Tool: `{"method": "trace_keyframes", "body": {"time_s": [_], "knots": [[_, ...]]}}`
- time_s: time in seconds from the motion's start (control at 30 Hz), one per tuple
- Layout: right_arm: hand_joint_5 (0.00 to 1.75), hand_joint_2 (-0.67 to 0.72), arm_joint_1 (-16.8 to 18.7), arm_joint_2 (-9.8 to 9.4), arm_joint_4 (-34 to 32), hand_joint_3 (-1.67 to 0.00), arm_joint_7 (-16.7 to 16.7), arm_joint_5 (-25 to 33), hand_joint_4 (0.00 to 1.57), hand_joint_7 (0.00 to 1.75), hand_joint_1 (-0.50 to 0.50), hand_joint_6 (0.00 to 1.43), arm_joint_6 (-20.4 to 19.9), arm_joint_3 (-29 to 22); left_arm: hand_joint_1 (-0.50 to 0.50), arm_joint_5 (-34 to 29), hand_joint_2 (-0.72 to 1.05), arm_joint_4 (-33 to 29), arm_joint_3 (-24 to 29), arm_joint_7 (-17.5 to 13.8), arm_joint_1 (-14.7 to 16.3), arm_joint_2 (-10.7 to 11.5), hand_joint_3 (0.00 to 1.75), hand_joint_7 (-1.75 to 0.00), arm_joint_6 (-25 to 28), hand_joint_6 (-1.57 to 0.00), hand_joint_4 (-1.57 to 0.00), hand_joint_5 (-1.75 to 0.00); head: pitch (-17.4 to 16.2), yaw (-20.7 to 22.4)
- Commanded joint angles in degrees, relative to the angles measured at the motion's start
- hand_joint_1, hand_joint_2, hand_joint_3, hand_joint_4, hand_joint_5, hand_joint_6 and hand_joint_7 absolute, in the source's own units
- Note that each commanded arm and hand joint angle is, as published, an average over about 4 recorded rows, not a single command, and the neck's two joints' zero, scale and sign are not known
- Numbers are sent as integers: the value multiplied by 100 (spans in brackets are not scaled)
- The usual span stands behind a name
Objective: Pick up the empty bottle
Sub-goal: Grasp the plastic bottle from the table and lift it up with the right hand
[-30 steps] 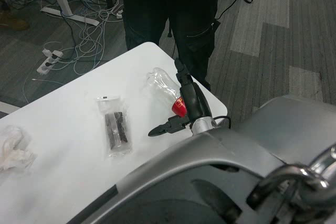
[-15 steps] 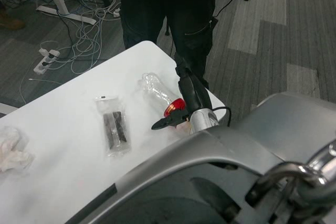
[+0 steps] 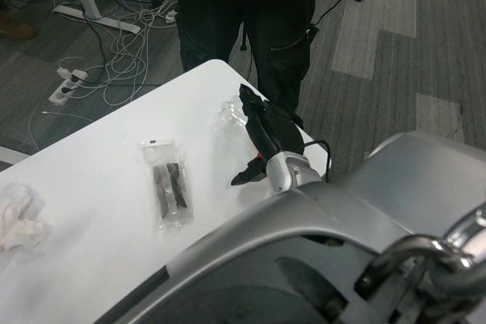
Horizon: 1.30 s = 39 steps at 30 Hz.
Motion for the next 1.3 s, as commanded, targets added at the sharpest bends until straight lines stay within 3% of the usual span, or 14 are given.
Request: {"method": "trace_keyframes", "body": {"time_s": [0.03, 0.2, 0.33, 0.43, 0.6, 0.63, 0.73, 0.77, 0.87, 0.9, 1.0, 1.07, 1.13, 1.3], "knots": [[0, -35, -111, -319, 38, -24, 190, -145, 0, 0, -33, 0, 547, 338, -50, -39, -72, -81, 64, -2, 140, 10, 0, 0, 22, 0, -5, 0, 3, 42], [0, -30, -322, -574, 168, -24, 351, 88, 0, 0, -34, 0, 1017, 553, -50, -50, -72, -90, 101, -2, 167, -17, 0, 0, 22, 0, -4, 0, -8, 104], [0, -29, -401, -578, 275, -24, 412, 358, 0, 0, -38, 0, 1039, 494, -50, -57, -66, -83, 115, -2, 171, -25, 0, 0, 22, 0, -4, 0, -32, 117], [0, -29, -421, -578, 293, -24, 430, 380, 0, 0, -38, 0, 1048, 487, -50, -57, -70, -81, 121, -2, 171, -21, 0, 0, 22, 0, -5, 0, -53, 119], [0, -38, -416, -578, 344, -28, 430, 394, 0, 0, -41, 0, 1132, 509, -50, -57, -72, -81, 130, -2, 167, -17, 0, 0, 22, 0, -6, 0, -95, 120], [7, -40, -414, -578, 352, -34, 432, 374, 0, 0, -42, 0, 1160, 523, -50, -57, -70, -81, 130, -2, 167, -14, 0, 0, 22, 0, -5, 0, -102, 118], [65, -46, -412, -585, 359, -54, 450, 180, 0, 5, -42, 0, 1191, 567, -50, -57, -68, -83, 126, -2, 171, -8, 0, 0, 22, 0, -5, 0, -111, 112], [90, -48, -412, -591, 355, -59, 458, 84, 0, 10, -42, 0, 1202, 591, -50, -57, -70, -86, 123, -2, 171, -8, 0, 0, 22, 0, -5, 0, -112, 116], [136, -49, -416, -734, 341, -83, 555, -316, 0, 31, -42, 0, 1452, 799, -50, -57, -72, -90, 115, -4, 173, -8, 0, 0, 22, 0, -6, 0, -110, 139], [143, -51, -421, -802, 337, -93, 588, -428, 0, 42, -42, 0, 1571, 887, -50, -57, -72, -90, 112, -6, 175, -8, 0, 0, 22, 0, -7, 0, -112, 143], [158, -54, -447, -1015, 304, -123, 685, -731, 0, 82, -44, 0, 1872, 1169, -50, -57, -66, -110, 115, -11, 199, -8, 0, 0, 22, 0, -7, 0, -111, 140], [167, -57, -480, -1147, 286, -143, 788, -964, 0, 124, -46, 0, 2008, 1349, -50, -57, -64, -132, 119, -11, 221, -8, 0, 0, 22, 0, -7, 0, -101, 138], [172, -57, -539, -1262, 278, -153, 964, -1230, 5, 152, -46, 0, 2081, 1498, -50, -57, -66, -156, 121, -11, 246, -8, 0, 0, 22, 0, -7, 0, -82, 141], [175, -53, -610, -1317, 275, -159, 1252, -1457, 32, 161, -46, 0, 2098, 1555, -50, -57, -72, -204, 121, -11, 281, -8, 0, 0, 22, 0, -7, 0, -50, 158]]}}
